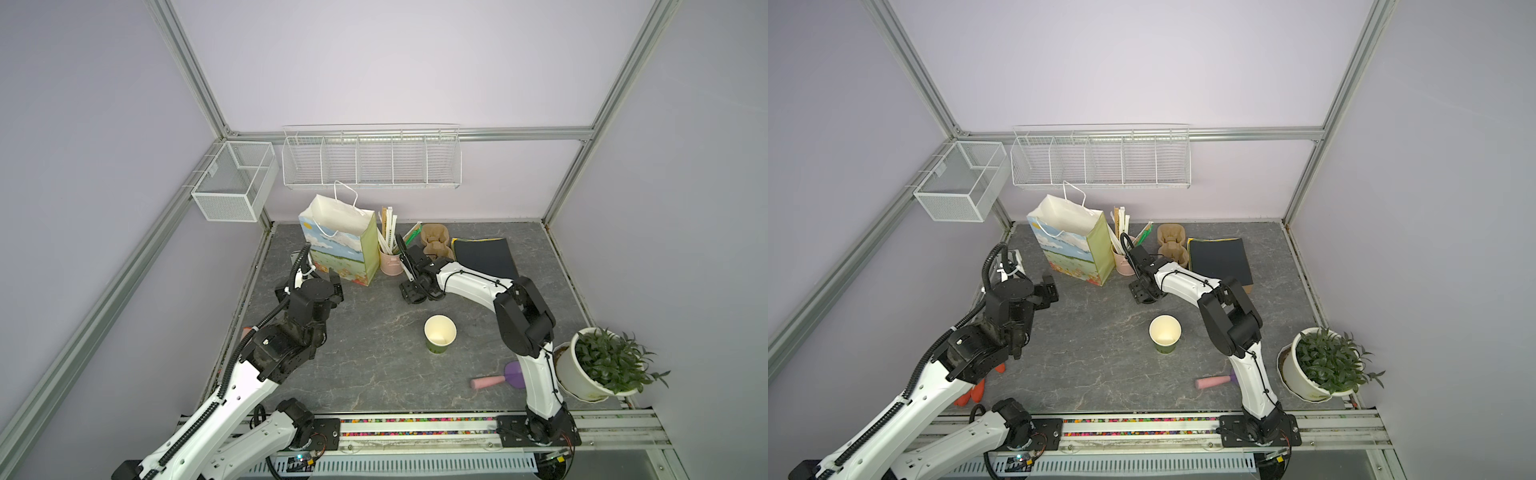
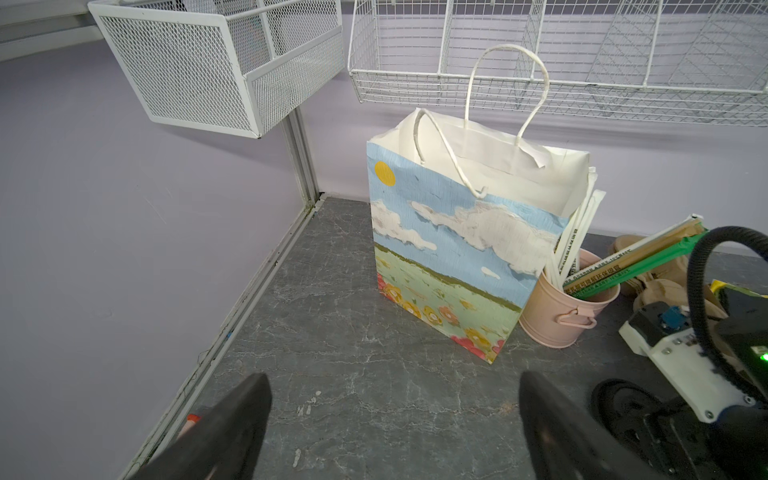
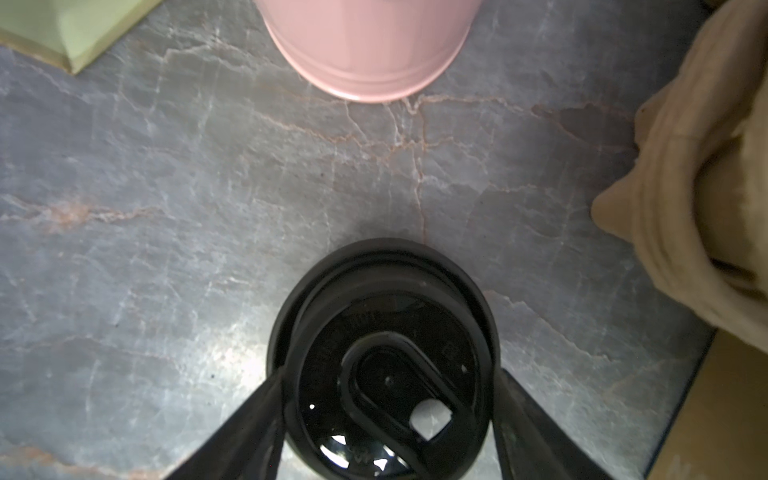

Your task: Pack the takeout coffee

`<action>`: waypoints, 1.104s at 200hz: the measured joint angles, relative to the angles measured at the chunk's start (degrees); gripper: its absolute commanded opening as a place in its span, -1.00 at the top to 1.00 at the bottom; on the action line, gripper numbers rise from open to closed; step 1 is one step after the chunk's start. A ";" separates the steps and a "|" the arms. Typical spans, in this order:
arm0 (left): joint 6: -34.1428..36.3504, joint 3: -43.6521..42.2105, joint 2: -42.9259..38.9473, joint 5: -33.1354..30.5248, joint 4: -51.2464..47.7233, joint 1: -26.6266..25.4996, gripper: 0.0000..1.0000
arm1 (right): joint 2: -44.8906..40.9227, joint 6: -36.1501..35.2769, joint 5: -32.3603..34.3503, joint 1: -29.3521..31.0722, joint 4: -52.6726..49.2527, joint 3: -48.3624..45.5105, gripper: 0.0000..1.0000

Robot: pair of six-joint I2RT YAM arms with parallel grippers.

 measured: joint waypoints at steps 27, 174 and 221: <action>0.00 0.00 0.22 0.00 0.00 0.00 -0.86 | -4.74 0.04 0.63 0.90 -1.03 -1.68 -0.50; -0.04 0.00 1.16 2.95 -0.20 0.00 -0.86 | -38.42 4.35 5.27 11.89 -13.27 -19.45 -0.51; -0.04 0.00 1.81 3.80 -0.24 0.00 -0.87 | -41.83 6.29 5.22 13.44 -16.20 -23.89 -0.51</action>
